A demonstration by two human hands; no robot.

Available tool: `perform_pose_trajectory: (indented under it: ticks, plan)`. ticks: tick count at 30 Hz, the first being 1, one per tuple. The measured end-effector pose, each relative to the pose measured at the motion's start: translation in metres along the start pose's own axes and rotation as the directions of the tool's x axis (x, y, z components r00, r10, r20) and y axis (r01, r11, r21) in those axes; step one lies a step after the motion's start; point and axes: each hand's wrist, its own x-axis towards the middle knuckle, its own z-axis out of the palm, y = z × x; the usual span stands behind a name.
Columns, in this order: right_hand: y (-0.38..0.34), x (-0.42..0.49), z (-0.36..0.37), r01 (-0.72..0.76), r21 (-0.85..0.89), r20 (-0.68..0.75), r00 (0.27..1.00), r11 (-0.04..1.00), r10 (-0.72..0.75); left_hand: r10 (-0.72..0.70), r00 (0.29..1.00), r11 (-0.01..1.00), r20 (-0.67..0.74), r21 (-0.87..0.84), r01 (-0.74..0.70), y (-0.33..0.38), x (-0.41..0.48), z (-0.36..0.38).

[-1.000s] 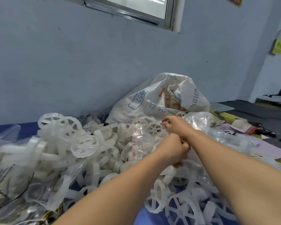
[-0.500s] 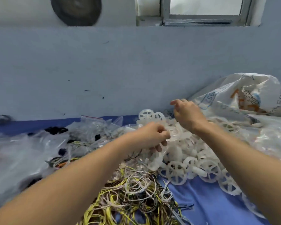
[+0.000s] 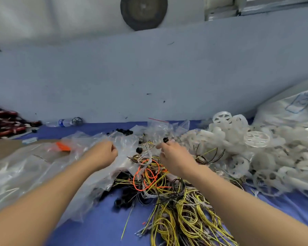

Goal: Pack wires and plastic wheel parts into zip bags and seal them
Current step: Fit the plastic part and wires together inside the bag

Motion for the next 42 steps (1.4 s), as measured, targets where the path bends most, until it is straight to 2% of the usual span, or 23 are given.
perform_pose_trajectory:
  ticks: [5, 12, 15, 18, 21, 23, 25, 28, 29, 30, 33, 36, 39, 42]
  plan:
    - [-0.028, 0.003, 0.014, -0.016, 0.002, -0.059, 0.998, 1.000, 0.016, -0.078, 0.970, 0.979, 0.230, 0.204, 0.030, -0.048, -0.016, 0.033]
    - [-0.036, -0.003, 0.016, -0.006, 0.027, -0.097, 0.995, 1.000, 0.008, -0.049, 0.987, 0.955, 0.154, 0.297, 0.001, -0.071, -0.018, 0.053]
    - [-0.038, -0.007, 0.014, 0.005, 0.033, -0.114, 0.994, 0.999, -0.001, -0.005, 0.999, 0.946, 0.054, 0.324, -0.012, -0.072, -0.015, 0.049]
    - [-0.038, -0.011, 0.012, -0.002, 0.051, -0.117, 0.993, 0.999, 0.008, 0.011, 0.995, 0.975, -0.102, 0.220, 0.012, -0.068, -0.015, 0.035]
    - [-0.039, -0.014, 0.003, -0.022, 0.123, -0.126, 0.991, 0.992, 0.038, 0.046, 0.957, 0.988, -0.285, 0.156, -0.001, -0.051, -0.019, 0.009]
    - [-0.041, -0.016, -0.007, -0.058, 0.247, -0.145, 0.985, 0.967, 0.096, 0.074, 0.912, 0.994, -0.404, 0.100, -0.037, -0.029, -0.021, -0.014]
    - [-0.044, -0.015, -0.022, -0.129, 0.490, -0.116, 0.971, 0.862, 0.211, 0.110, 0.867, 0.989, -0.486, -0.031, -0.143, 0.002, -0.027, -0.036]
    - [-0.050, -0.017, -0.055, -0.207, 0.815, 0.031, 0.948, 0.542, 0.316, 0.236, 0.810, 0.891, -0.537, -0.212, -0.401, 0.064, -0.045, -0.056]
    - [-0.050, -0.019, -0.068, -0.190, 0.862, 0.027, 0.943, 0.469, 0.333, 0.266, 0.811, 0.827, -0.521, -0.309, -0.470, 0.087, -0.053, -0.058]
    - [-0.047, -0.022, -0.081, -0.157, 0.880, -0.014, 0.935, 0.448, 0.355, 0.287, 0.826, 0.745, -0.486, -0.429, -0.511, 0.109, -0.061, -0.059]
    - [-0.028, -0.042, -0.118, -0.074, 0.846, -0.216, 0.858, 0.529, 0.466, 0.328, 0.868, 0.498, -0.372, -0.713, -0.494, 0.164, -0.081, -0.053]
    - [-0.002, -0.080, -0.149, -0.012, 0.772, -0.378, 0.795, 0.635, 0.474, 0.386, 0.870, 0.313, -0.306, -0.844, -0.435, 0.203, -0.097, -0.040]
    - [0.018, -0.120, -0.168, 0.016, 0.701, -0.456, 0.779, 0.713, 0.431, 0.442, 0.856, 0.247, -0.269, -0.881, -0.404, 0.237, -0.112, -0.024]
    - [0.031, -0.146, -0.173, -0.081, 0.602, -0.496, 0.741, 0.794, 0.452, 0.448, 0.862, 0.232, -0.239, -0.900, -0.370, 0.268, -0.129, -0.006]
